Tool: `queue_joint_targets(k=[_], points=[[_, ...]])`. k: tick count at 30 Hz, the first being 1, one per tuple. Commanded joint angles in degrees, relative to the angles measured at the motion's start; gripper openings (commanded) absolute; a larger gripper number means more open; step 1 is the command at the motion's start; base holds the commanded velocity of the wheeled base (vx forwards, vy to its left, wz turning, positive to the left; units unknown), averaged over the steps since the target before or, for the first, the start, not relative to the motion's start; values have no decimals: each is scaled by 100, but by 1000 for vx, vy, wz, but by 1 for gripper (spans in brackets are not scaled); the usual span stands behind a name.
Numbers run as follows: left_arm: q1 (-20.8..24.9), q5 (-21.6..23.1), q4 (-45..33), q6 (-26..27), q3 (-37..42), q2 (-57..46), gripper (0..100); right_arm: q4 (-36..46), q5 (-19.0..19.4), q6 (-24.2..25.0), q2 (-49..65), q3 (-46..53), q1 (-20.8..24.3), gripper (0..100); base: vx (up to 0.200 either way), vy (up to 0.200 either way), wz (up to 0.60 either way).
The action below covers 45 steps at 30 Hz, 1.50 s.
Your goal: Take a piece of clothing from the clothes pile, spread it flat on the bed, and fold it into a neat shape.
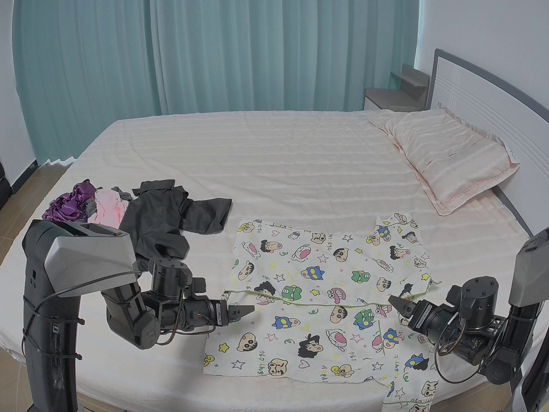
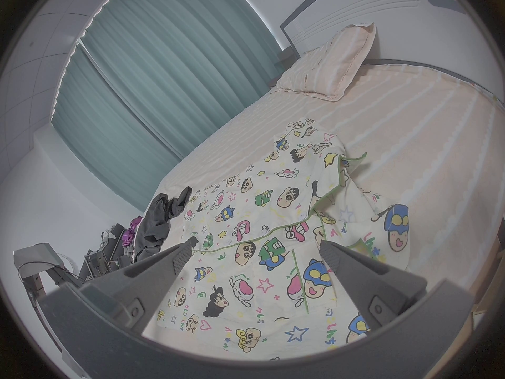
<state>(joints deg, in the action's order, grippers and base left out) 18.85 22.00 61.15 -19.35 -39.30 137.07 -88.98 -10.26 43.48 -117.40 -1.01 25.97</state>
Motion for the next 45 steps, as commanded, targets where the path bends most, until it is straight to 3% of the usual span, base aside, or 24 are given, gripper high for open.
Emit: queue_joint_targets(k=[1,10,11,26,37,45], points=[[-4,41,-15,221,37,65,100,-67,-2,-7,-11,101,5,100,0,0,0],[-13,146,2,247,318,48,100,-67,-2,-7,-11,101,5,100,0,0,0],[-4,181,2,247,336,39,0,-67,-2,2,-20,101,14,100,0,0,0],[-109,111,-6,238,371,-260,0,-67,-2,20,6,101,5,100,0,0,0],[-127,-381,-59,247,256,-348,0,-67,-2,11,-3,101,-4,100,0,0,0],[-127,-689,-156,247,-262,-58,0,-67,-11,11,-3,101,-4,100,0,0,0]])
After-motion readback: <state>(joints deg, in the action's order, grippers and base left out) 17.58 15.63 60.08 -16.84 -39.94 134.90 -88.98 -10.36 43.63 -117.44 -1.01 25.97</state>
